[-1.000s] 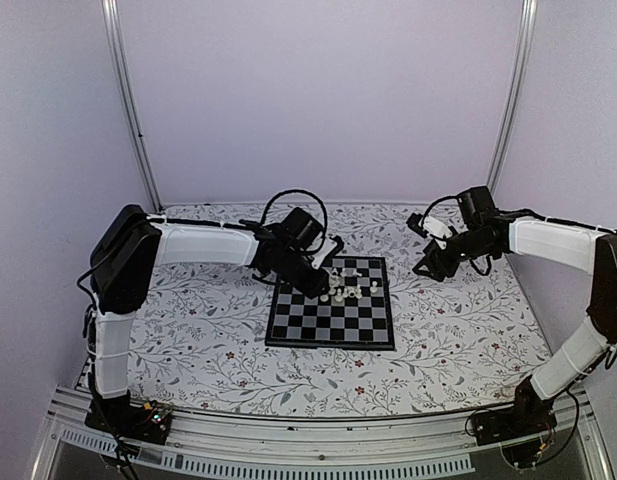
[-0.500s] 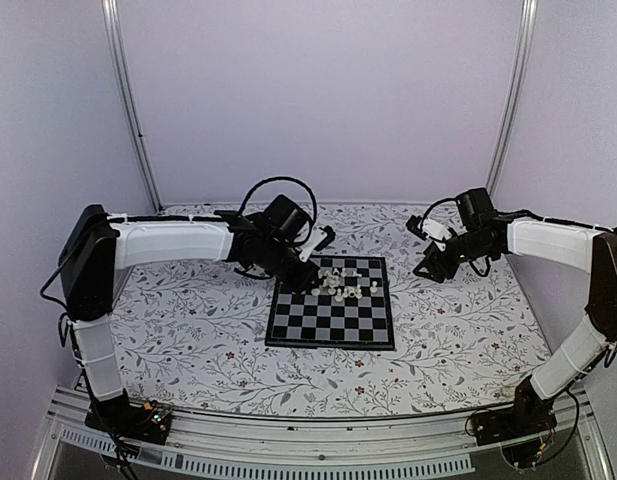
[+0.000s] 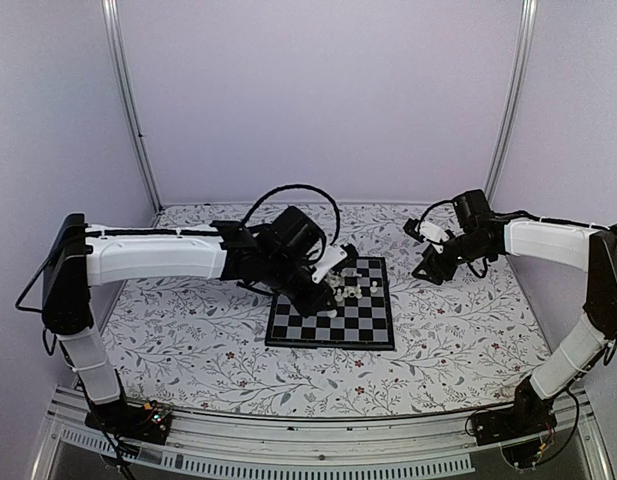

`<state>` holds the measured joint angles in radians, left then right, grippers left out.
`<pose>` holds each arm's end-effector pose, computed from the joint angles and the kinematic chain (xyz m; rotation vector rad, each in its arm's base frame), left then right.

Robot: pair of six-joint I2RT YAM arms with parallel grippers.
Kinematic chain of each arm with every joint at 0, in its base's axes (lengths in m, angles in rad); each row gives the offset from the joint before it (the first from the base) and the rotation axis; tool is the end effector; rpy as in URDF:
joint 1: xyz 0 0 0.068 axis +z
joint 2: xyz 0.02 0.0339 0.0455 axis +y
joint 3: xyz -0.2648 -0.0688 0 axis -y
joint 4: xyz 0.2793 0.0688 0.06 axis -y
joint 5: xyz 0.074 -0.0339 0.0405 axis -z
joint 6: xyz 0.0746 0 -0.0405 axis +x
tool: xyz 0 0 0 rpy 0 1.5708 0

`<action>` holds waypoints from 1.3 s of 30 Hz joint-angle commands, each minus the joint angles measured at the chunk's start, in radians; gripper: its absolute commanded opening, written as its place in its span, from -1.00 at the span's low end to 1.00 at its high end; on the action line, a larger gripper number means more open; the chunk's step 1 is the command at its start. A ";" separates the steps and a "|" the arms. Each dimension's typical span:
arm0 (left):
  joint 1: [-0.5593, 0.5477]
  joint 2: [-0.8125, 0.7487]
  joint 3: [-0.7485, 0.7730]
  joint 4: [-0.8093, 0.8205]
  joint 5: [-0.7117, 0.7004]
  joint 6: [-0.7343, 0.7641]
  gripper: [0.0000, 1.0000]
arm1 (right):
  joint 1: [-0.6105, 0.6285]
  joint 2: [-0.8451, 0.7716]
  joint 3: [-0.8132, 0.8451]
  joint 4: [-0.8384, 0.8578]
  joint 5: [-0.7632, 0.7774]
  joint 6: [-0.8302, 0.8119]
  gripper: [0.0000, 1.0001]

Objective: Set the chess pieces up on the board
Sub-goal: Place the chess piece on the chessboard.

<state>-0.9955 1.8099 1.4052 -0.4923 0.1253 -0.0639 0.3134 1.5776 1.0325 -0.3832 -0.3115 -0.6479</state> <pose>0.2400 -0.3872 0.2003 1.1992 2.2604 -0.5912 0.3531 0.1385 0.1687 -1.2459 2.1125 0.2435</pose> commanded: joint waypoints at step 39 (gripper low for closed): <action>-0.069 0.274 0.163 -0.085 -0.070 0.059 -1.00 | 0.019 0.025 -0.023 0.011 0.028 -0.025 0.32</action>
<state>-1.0565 2.0579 1.5475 -0.5594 0.0402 -0.0147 0.3218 1.5848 1.0214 -0.3801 -0.2932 -0.6693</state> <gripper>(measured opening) 0.115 0.658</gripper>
